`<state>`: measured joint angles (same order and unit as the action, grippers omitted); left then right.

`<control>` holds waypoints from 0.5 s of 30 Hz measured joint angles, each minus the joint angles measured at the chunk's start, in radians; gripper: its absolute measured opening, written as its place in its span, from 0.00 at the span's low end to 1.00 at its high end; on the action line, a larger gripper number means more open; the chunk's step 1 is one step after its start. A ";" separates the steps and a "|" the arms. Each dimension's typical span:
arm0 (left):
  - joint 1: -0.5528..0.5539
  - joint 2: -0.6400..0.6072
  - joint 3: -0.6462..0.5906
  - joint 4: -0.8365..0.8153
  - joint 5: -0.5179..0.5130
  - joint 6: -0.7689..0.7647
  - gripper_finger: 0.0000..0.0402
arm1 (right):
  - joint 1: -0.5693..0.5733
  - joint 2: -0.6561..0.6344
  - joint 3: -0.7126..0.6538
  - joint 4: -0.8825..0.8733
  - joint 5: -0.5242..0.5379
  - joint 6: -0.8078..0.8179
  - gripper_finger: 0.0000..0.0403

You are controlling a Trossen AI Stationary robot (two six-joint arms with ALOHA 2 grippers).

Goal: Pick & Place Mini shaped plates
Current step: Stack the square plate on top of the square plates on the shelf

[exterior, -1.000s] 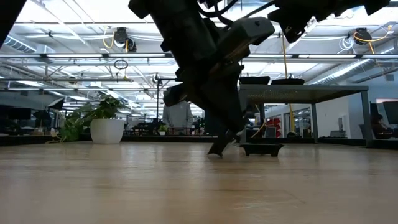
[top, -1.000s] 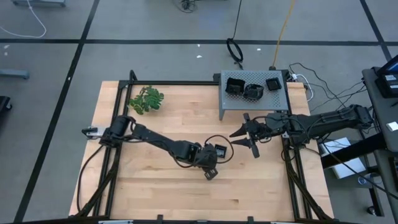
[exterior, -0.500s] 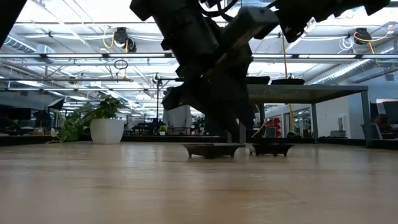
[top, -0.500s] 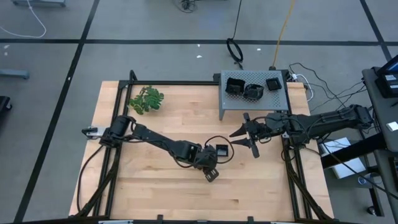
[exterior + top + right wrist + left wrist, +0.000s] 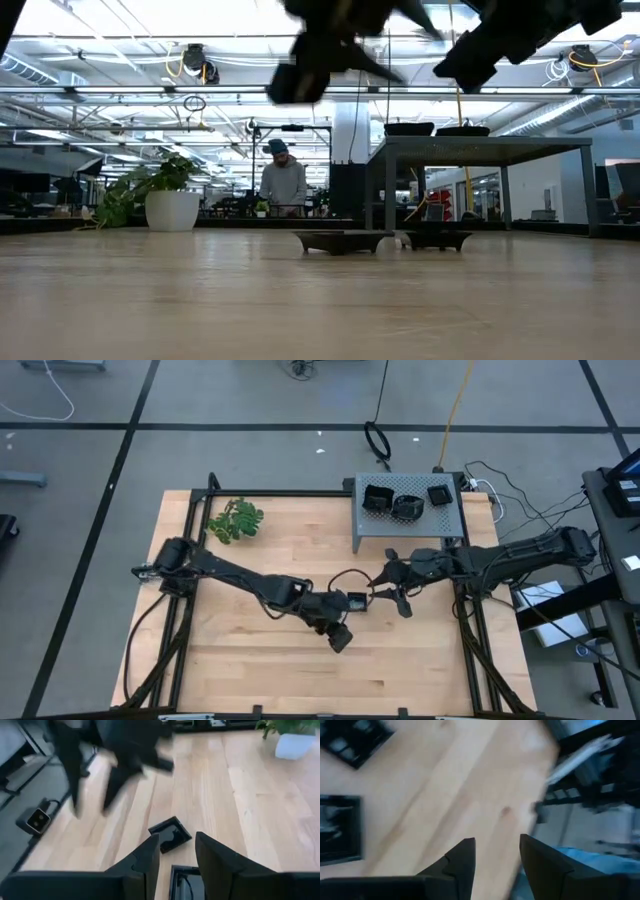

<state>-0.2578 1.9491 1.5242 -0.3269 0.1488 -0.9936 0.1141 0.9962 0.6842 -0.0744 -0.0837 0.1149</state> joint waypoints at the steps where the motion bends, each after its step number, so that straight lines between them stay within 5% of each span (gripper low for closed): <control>1: -0.003 -0.018 0.000 0.009 -0.004 -0.008 0.38 | 0.003 0.010 0.000 -0.002 0.000 -0.008 0.29; 15: -0.076 -0.317 0.001 0.009 -0.266 0.105 0.28 | 0.067 0.252 0.000 0.036 0.032 -0.097 0.33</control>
<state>-0.3341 1.6323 1.5251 -0.3174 -0.1171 -0.8888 0.1810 1.2484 0.6842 -0.0387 -0.0515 0.0181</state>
